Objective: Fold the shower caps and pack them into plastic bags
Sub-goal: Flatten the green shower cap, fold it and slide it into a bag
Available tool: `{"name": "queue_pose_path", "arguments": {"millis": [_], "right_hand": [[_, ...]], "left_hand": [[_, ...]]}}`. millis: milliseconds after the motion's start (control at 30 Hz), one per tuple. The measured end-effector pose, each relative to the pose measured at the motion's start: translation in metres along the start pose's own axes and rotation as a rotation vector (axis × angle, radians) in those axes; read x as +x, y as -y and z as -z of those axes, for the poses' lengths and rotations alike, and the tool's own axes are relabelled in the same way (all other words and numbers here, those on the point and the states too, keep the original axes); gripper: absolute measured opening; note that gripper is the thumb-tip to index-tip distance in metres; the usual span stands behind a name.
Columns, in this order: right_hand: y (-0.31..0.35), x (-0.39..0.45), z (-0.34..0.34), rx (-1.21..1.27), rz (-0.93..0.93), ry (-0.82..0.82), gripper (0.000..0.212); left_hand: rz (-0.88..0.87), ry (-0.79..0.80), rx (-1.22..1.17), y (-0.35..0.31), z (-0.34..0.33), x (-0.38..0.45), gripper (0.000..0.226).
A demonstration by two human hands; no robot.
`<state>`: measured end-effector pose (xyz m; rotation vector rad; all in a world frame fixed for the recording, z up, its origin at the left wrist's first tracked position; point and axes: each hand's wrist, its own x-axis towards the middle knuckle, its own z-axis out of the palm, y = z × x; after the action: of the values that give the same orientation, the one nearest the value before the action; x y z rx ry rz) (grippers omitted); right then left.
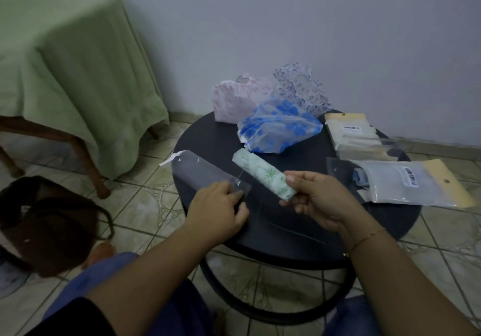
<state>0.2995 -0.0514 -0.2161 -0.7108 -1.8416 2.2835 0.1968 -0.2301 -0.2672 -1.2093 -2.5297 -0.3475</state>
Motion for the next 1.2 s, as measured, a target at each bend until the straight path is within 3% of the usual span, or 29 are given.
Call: {"name": "queue_pose_path", "arguments": {"millis": [500, 800, 1000, 1200], "right_hand": [[0.013, -0.008, 0.020, -0.140, -0.014, 0.003, 0.012], [0.019, -0.015, 0.023, -0.249, -0.052, -0.076, 0.008], [0.018, -0.016, 0.020, -0.237, -0.059, -0.090, 0.007], [0.016, -0.016, 0.016, -0.244, -0.050, -0.081, 0.006]], "left_hand": [[0.240, -0.083, -0.204, 0.005, -0.012, 0.011, 0.028], [0.212, -0.045, -0.164, 0.001, -0.007, 0.012, 0.020], [0.221, 0.158, -0.019, -0.004, -0.003, 0.015, 0.039], [0.180, 0.160, 0.026, -0.004, -0.001, 0.017, 0.054]]}}
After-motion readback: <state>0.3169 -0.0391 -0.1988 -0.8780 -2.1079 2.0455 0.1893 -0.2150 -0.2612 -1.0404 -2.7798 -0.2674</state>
